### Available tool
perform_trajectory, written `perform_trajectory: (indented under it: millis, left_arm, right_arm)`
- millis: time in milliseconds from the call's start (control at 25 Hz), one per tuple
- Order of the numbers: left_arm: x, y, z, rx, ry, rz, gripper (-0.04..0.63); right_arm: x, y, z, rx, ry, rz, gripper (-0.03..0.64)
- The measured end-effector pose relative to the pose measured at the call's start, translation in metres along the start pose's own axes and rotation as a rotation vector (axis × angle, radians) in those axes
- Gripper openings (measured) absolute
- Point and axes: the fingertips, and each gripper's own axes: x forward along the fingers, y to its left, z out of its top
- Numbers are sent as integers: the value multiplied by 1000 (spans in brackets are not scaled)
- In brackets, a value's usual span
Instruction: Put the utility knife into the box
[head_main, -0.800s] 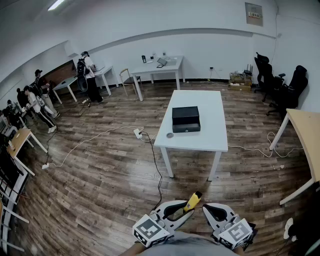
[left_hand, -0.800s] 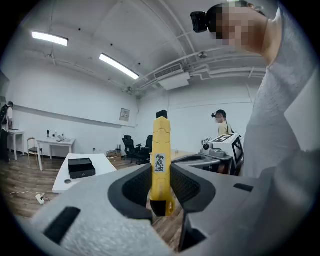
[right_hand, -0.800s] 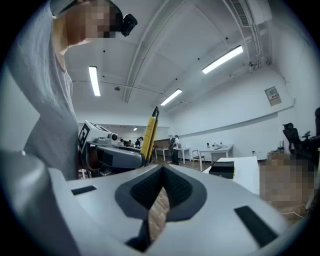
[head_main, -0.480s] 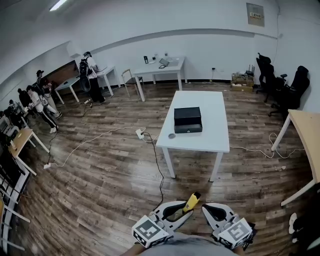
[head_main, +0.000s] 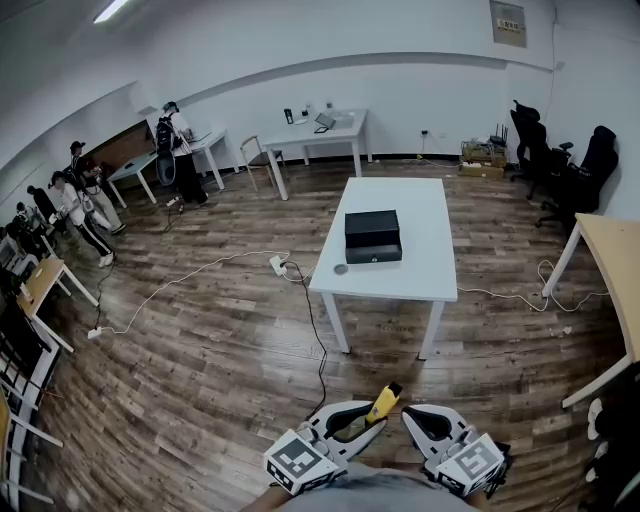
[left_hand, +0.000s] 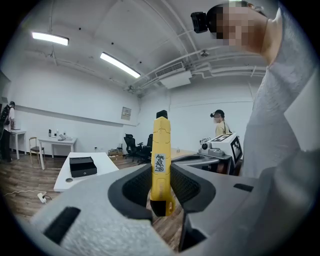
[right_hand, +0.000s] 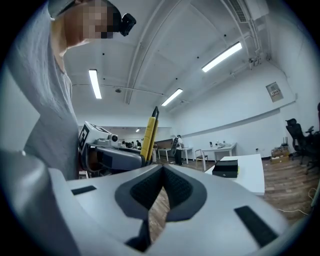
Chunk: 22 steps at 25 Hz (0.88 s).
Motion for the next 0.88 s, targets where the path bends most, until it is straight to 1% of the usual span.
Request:
perform_trajectory:
  millis: [120, 200, 440, 720, 880]
  left_arm:
    - [4, 0, 1, 7, 1, -4, 123]
    - [7, -1, 1, 9, 1, -9, 123]
    - [12, 0, 2, 11, 6, -17, 123]
    - [14, -1, 1, 13, 9, -15, 123]
    - [15, 1, -1, 11, 14, -14, 123]
  right_arm:
    - [-1, 2, 2, 31, -28, 32, 31]
    - [0, 3, 0, 42, -26, 42, 31]
    - [2, 3, -8, 21, 14, 53, 31]
    - [2, 2, -10, 15, 10, 62, 32]
    - [4, 0, -14, 15, 26, 63, 31]
